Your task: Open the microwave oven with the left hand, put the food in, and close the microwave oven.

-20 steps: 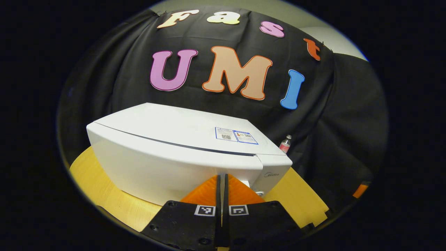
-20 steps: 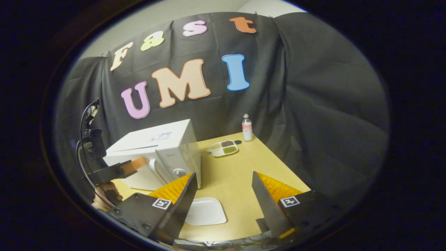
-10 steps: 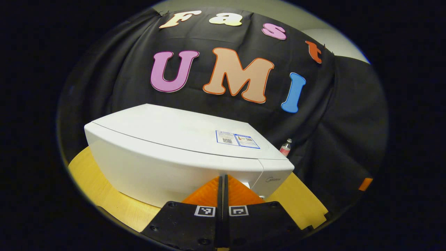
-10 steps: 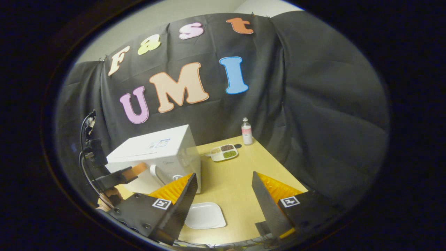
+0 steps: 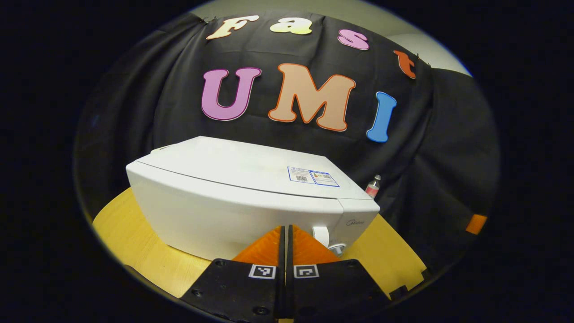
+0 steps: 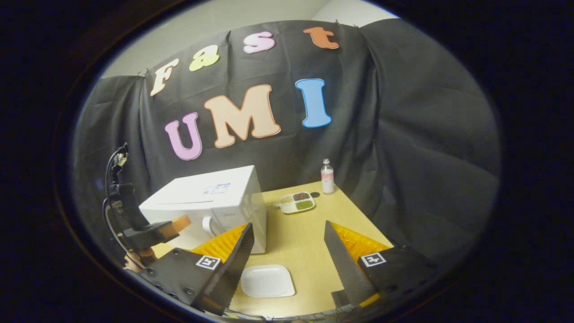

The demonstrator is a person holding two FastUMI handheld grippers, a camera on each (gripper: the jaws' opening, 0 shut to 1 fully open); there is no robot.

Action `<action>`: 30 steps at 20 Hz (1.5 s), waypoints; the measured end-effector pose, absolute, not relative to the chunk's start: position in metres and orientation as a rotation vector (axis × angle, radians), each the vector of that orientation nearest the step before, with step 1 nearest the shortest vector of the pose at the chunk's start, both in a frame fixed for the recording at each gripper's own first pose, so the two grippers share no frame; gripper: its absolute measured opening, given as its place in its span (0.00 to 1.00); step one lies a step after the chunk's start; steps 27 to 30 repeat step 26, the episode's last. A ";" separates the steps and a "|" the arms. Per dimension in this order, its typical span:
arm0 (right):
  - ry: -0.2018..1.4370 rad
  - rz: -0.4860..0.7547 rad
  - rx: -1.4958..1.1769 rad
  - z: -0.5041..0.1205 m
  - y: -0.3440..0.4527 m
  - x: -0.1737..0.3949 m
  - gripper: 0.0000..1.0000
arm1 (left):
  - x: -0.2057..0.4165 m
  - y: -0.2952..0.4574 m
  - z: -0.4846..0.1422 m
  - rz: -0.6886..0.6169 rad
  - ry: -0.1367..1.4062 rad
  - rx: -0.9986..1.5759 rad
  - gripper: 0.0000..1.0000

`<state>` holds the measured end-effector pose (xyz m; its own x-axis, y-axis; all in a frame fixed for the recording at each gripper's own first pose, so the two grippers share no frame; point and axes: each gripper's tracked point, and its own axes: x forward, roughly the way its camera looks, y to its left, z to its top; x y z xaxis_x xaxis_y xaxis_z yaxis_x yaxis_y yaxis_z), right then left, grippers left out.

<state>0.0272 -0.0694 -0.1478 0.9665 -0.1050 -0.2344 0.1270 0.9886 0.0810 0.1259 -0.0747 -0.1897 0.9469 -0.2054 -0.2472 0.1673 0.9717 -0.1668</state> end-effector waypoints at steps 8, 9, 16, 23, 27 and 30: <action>0.221 -0.073 0.085 -0.141 -0.062 0.029 0.91 | 0.067 -0.032 -0.151 -0.102 0.220 -0.142 0.06; 0.221 -0.066 0.082 -0.141 -0.060 0.030 0.91 | 0.060 -0.030 -0.145 -0.098 0.216 -0.141 0.07; 0.194 -0.023 0.085 -0.122 -0.049 0.028 0.91 | 0.034 -0.022 -0.113 -0.032 0.151 -0.090 1.00; 0.150 -0.020 0.049 -0.099 -0.050 0.027 0.91 | 0.027 -0.022 -0.089 -0.026 0.122 -0.081 0.96; 0.132 -0.032 0.026 -0.089 -0.055 0.025 0.91 | 0.025 -0.018 -0.077 -0.020 0.107 -0.064 0.96; 0.132 -0.032 0.026 -0.089 -0.055 0.025 0.91 | 0.025 -0.018 -0.077 -0.020 0.107 -0.064 0.96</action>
